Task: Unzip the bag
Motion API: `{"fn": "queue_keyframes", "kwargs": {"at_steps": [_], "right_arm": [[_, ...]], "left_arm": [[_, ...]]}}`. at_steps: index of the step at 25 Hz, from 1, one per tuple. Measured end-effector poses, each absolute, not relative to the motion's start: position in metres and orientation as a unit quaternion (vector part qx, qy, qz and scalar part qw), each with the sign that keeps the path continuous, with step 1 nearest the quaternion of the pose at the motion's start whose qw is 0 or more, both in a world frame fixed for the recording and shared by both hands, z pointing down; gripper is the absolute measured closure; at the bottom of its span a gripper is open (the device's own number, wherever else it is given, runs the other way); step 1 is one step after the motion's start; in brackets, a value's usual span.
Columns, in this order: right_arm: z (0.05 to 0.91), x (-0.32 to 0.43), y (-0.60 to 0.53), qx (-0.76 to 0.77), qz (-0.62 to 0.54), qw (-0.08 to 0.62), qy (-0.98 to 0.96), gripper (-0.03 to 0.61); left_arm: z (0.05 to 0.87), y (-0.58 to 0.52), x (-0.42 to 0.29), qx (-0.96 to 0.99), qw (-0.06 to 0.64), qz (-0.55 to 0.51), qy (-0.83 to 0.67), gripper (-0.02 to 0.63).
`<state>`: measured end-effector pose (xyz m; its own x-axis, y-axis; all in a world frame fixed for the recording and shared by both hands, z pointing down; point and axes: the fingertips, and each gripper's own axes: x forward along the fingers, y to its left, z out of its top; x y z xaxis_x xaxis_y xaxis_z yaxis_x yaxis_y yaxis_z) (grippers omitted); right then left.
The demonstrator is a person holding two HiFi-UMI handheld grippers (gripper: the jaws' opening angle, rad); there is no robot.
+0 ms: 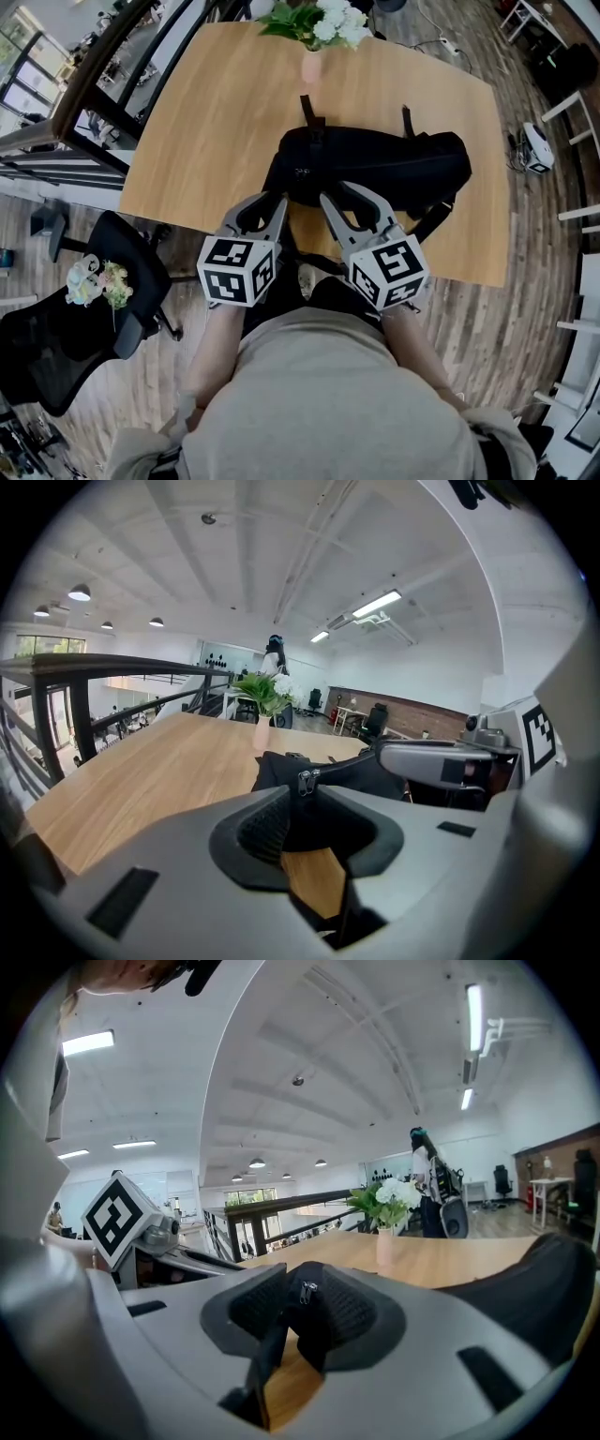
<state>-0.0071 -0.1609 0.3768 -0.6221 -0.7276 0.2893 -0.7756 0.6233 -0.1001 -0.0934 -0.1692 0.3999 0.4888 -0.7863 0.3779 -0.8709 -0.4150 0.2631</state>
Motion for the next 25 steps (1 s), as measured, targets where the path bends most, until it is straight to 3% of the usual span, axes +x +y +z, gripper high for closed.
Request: {"fn": "queue_keyframes", "kwargs": {"at_steps": [15, 25], "right_arm": [[0.381, -0.011, -0.193, 0.465, 0.11, 0.134, -0.868, 0.465], [0.393, -0.011, -0.203, 0.483, 0.091, 0.184, -0.851, 0.468]], "left_arm": [[0.397, -0.213, -0.11, 0.853, 0.19, 0.134, -0.466, 0.508], [0.419, -0.222, -0.1, 0.87, 0.232, 0.145, -0.41, 0.465]]}}
